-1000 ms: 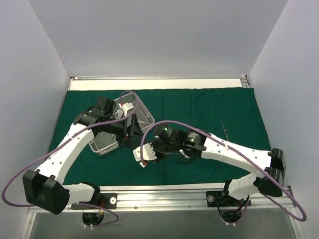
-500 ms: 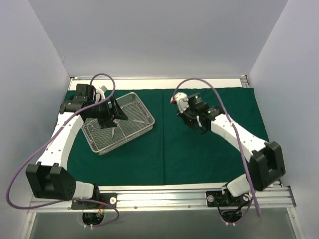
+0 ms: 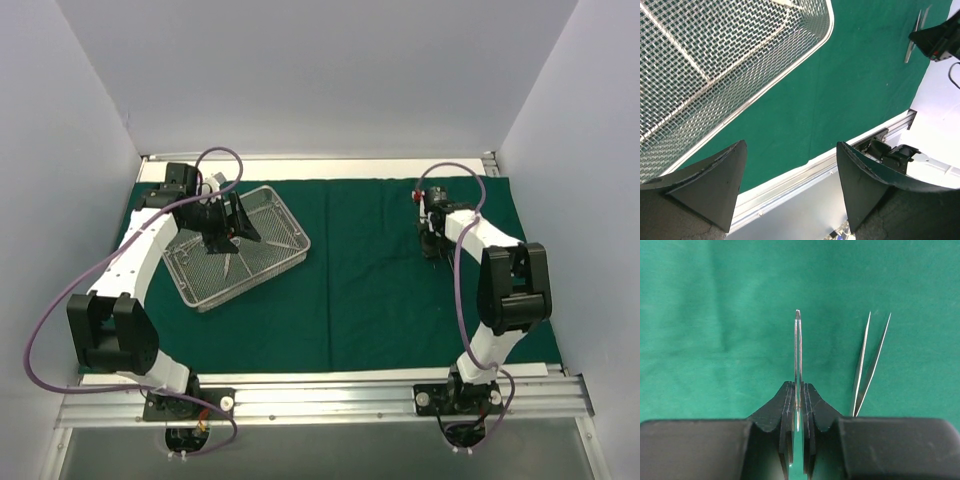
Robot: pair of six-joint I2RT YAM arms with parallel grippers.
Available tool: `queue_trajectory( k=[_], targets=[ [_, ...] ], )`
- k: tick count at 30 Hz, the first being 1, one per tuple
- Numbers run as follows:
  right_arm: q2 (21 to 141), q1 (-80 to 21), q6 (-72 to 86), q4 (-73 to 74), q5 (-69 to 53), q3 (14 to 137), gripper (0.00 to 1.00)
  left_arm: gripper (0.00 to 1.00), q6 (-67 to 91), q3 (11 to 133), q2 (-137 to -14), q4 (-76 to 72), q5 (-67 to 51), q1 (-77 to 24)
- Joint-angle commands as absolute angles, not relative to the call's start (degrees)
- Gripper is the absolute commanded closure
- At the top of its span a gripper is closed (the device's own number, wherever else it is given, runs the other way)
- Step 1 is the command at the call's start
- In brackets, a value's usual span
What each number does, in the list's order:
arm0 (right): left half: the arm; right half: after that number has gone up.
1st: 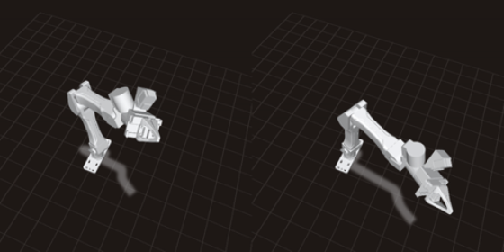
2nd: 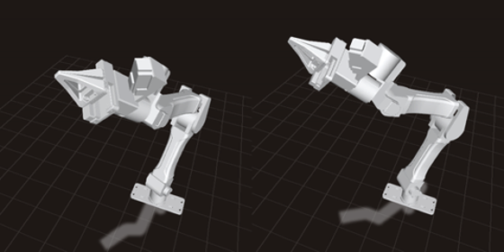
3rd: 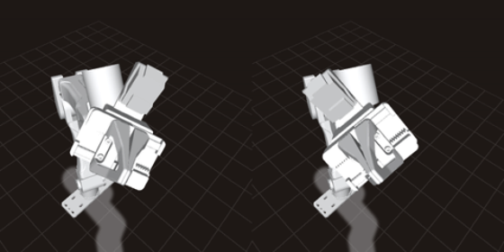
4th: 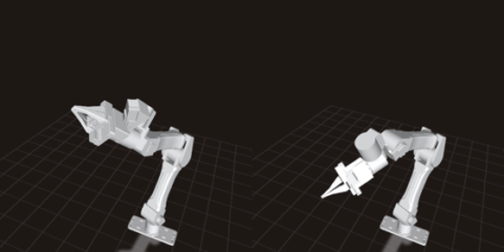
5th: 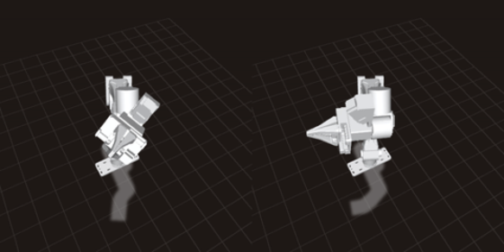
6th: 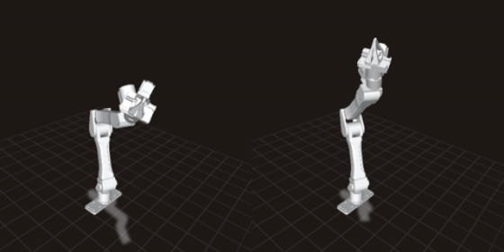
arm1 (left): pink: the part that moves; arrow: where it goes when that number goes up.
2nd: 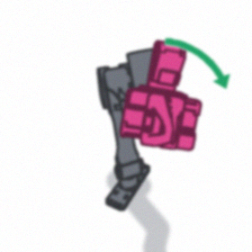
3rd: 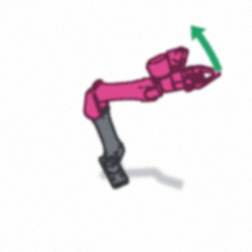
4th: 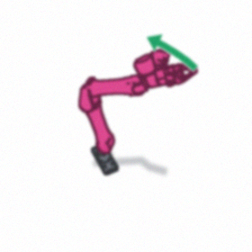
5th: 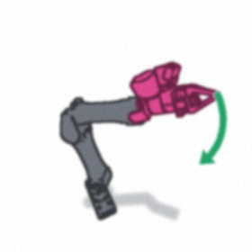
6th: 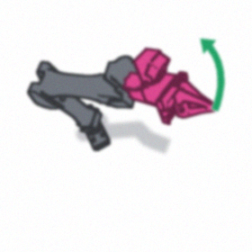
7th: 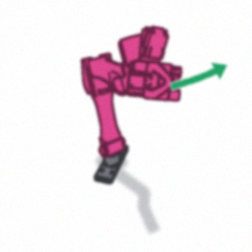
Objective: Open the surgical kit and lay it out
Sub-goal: Place the medical item in the surgical kit.
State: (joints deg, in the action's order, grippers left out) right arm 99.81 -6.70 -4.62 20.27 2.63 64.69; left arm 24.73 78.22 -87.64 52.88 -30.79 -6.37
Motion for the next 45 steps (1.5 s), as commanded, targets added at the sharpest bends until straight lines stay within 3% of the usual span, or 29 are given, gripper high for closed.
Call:
queue_trajectory(
  k=[1, 25, 32, 45],
  targets=[
    [99.8, -5.1, -2.6, 22.2, 3.4, 63.6, 1.0, 0.2, 21.5, 82.3, -88.8, 52.2, -32.8, -5.8],
    [98.1, -2.4, -4.0, 25.2, 5.8, 59.4, 0.98, 0.19, 21.8, 80.4, -89.7, 51.2, -34.4, -4.7],
    [98.4, -2.1, -3.8, 25.3, 5.5, 59.5, 0.81, 0.14, 21.3, 81.1, -89.8, 52.3, -32.2, -4.7],
    [96.6, -2.5, -3.3, 26.5, 6.2, 61.2, 0.72, 0.14, 20.7, 82.2, -91.1, 52.7, -30.7, -4.7]
  ],
)
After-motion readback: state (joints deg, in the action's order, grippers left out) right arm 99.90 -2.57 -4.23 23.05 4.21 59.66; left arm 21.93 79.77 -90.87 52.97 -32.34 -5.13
